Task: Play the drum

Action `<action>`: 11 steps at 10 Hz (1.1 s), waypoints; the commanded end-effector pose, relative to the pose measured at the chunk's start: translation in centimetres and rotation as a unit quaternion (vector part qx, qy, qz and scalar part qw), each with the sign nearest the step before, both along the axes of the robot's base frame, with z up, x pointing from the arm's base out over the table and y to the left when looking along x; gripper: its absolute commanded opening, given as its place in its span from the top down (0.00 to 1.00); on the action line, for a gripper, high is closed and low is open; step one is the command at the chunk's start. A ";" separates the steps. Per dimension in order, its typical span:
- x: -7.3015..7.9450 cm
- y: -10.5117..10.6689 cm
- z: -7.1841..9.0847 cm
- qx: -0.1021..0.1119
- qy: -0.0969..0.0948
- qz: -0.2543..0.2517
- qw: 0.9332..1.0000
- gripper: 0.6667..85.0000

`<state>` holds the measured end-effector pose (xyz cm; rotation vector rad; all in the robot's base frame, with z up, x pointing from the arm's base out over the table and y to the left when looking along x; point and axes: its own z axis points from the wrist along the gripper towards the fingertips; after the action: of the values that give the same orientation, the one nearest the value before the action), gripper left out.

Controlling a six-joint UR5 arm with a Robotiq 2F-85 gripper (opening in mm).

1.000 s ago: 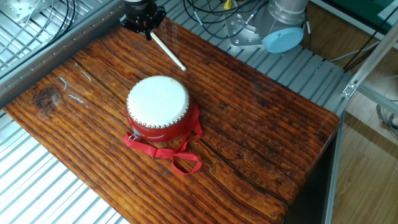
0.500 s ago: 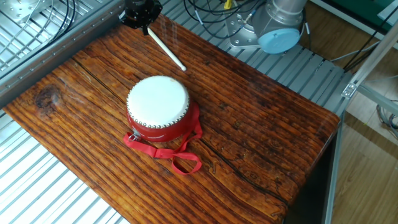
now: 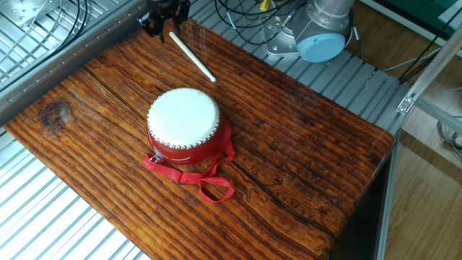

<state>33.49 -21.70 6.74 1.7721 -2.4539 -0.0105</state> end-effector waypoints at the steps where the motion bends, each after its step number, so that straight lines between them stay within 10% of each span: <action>1: -0.3 -1.0 -2.1 0.001 -0.009 0.006 1.000 0.42; 11: -3.0 -0.1 -3.7 0.018 0.035 -0.024 0.999 0.49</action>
<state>30.99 -22.32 3.39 1.7327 -2.4450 -0.0922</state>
